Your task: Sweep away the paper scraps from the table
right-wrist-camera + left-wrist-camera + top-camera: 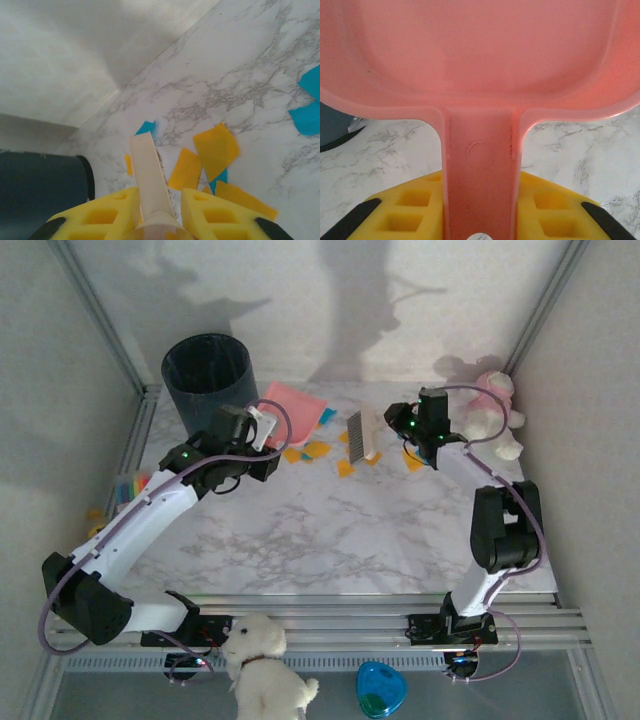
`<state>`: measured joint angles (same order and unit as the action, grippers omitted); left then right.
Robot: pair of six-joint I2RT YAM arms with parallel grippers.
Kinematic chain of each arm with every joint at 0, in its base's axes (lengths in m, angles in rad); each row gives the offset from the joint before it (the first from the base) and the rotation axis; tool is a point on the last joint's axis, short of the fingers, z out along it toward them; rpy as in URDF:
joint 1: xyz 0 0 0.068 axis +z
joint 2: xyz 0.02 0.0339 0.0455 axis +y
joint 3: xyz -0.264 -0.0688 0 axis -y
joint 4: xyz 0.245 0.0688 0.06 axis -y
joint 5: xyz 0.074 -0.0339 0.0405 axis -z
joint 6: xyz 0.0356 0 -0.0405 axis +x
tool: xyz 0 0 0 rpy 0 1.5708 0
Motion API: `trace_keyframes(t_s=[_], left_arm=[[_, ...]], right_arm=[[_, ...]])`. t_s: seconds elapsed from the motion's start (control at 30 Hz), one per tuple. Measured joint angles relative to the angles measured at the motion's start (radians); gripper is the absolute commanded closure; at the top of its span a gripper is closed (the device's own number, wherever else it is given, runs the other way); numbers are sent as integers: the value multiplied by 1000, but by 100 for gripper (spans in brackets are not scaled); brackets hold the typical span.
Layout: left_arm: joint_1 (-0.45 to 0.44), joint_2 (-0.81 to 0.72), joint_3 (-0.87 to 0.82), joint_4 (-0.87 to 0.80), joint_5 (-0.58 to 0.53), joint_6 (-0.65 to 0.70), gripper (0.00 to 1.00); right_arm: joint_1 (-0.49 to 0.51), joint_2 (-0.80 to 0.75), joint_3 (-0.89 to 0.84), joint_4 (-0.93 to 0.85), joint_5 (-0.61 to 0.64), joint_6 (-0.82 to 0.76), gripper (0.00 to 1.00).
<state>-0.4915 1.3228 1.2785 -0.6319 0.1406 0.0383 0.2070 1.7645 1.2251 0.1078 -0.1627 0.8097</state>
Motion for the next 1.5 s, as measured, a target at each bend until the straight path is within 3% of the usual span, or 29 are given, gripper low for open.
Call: trace_keyframes(t_s=[0.27, 0.67, 1.0, 1.5], left_arm=[[-12, 0, 0, 7, 0, 4, 100], [-12, 0, -19, 6, 0, 11, 100], [-25, 1, -30, 7, 2, 19, 100], [-60, 41, -37, 3, 20, 48, 100]], right_arm=[[0, 125, 77, 14, 37, 101, 100], [0, 110, 64, -86, 126, 94, 100], [0, -30, -67, -163, 174, -3, 100], [10, -363, -306, -276, 226, -120, 100]])
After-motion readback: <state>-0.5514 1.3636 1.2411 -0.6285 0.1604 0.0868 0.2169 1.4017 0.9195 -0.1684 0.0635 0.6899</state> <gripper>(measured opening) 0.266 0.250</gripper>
